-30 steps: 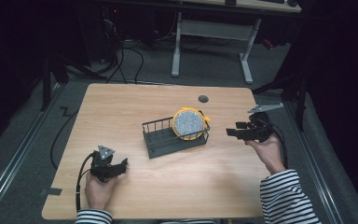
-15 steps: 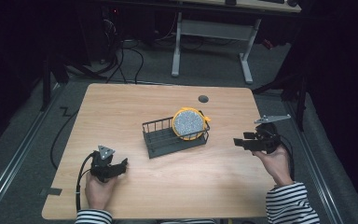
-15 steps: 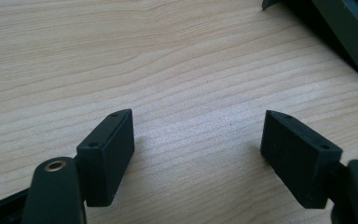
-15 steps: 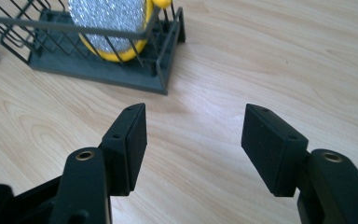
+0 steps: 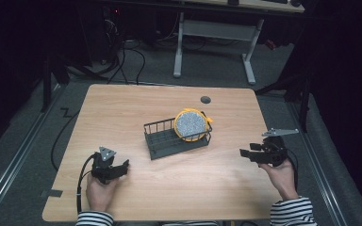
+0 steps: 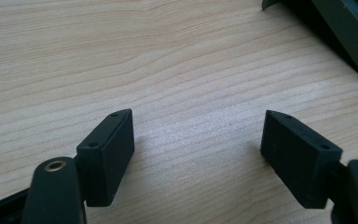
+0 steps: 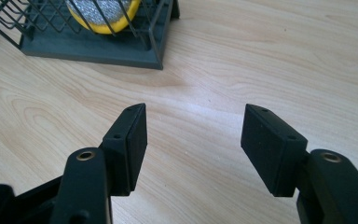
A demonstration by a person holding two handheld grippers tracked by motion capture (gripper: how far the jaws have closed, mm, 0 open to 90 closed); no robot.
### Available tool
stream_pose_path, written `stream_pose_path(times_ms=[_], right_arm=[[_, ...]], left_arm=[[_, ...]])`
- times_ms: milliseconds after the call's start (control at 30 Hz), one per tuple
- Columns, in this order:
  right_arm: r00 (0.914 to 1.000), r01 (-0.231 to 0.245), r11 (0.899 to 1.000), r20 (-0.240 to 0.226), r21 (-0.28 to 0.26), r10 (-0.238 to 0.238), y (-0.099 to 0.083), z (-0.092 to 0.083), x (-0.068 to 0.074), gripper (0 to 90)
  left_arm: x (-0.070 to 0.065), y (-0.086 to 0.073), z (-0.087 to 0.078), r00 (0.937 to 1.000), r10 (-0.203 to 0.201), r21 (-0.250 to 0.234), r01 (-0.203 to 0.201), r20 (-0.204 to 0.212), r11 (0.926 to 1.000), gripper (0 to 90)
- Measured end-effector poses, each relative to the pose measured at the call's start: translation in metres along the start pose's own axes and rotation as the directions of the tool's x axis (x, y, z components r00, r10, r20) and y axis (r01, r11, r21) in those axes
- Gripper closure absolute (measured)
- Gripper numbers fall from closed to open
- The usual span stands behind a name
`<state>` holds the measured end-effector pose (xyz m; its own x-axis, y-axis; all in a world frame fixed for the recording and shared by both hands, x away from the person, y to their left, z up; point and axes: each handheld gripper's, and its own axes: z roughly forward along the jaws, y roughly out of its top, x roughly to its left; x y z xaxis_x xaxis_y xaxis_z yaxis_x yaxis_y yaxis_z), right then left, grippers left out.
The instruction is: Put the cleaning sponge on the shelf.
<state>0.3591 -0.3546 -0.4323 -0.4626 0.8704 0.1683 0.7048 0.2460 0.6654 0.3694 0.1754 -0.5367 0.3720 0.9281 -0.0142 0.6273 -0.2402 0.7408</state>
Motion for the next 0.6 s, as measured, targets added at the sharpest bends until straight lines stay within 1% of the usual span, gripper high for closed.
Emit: stream_pose_path(times_ms=[100, 133, 167, 300, 333, 467, 500, 533, 567, 600], right_arm=[[0.9997, -0.024, 1.0, -0.012, -0.002, 0.024, -0.01, 0.004, -0.003, 41.0], [0.9997, -0.024, 1.0, -0.012, -0.002, 0.024, -0.01, 0.004, -0.003, 41.0], [0.9993, -0.036, 0.999, -0.014, -0.006, 0.036, -0.015, 0.007, -0.004, 41.0], [0.9986, -0.051, 0.999, -0.015, -0.013, 0.051, -0.022, 0.011, -0.006, 41.0], [0.9983, -0.058, 0.998, -0.008, -0.013, 0.058, -0.026, 0.014, -0.006, 41.0], [0.9977, -0.068, 0.998, 0.001, -0.02, 0.068, -0.032, 0.018, -0.008, 41.9], [0.9976, -0.062, 0.997, 0.027, -0.039, 0.063, -0.036, 0.02, -0.007, 42.6], [0.9976, -0.062, 0.997, 0.027, -0.039, 0.063, -0.036, 0.02, -0.007, 42.6], [0.9976, -0.061, 0.997, 0.03, -0.051, 0.062, -0.039, 0.023, -0.008, 43.1], [0.9971, -0.062, 0.997, 0.042, -0.049, 0.064, -0.041, 0.024, -0.007, 43.3]], left_arm=[[0.0, 0.0, 0.0, 1.0, 0.0, 0.0, 0.0, 0.0, 1.0, 26.2], [0.0, 0.0, 0.0, 1.0, 0.0, 0.0, 0.0, 0.0, 1.0, 26.2], [0.0, 0.0, 0.0, 1.0, 0.0, 0.0, 0.0, 0.0, 1.0, 26.2], [0.0, 0.0, 0.0, 1.0, 0.0, 0.0, 0.0, 0.0, 1.0, 26.2], [0.0, 0.0, 0.0, 1.0, 0.0, 0.0, 0.0, 0.0, 1.0, 26.2], [0.0, 0.0, 0.0, 1.0, 0.0, 0.0, 0.0, 0.0, 1.0, 26.2], [0.0, 0.0, 0.0, 1.0, 0.0, 0.0, 0.0, 0.0, 1.0, 26.1], [0.0, 0.0, 0.0, 1.0, 0.0, 0.0, 0.0, 0.0, 1.0, 26.2], [0.0, 0.0, 0.0, 1.0, 0.0, 0.0, 0.0, 0.0, 1.0, 26.2], [0.0, 0.0, 0.0, 1.0, 0.0, 0.0, 0.0, 0.0, 1.0, 26.2]])
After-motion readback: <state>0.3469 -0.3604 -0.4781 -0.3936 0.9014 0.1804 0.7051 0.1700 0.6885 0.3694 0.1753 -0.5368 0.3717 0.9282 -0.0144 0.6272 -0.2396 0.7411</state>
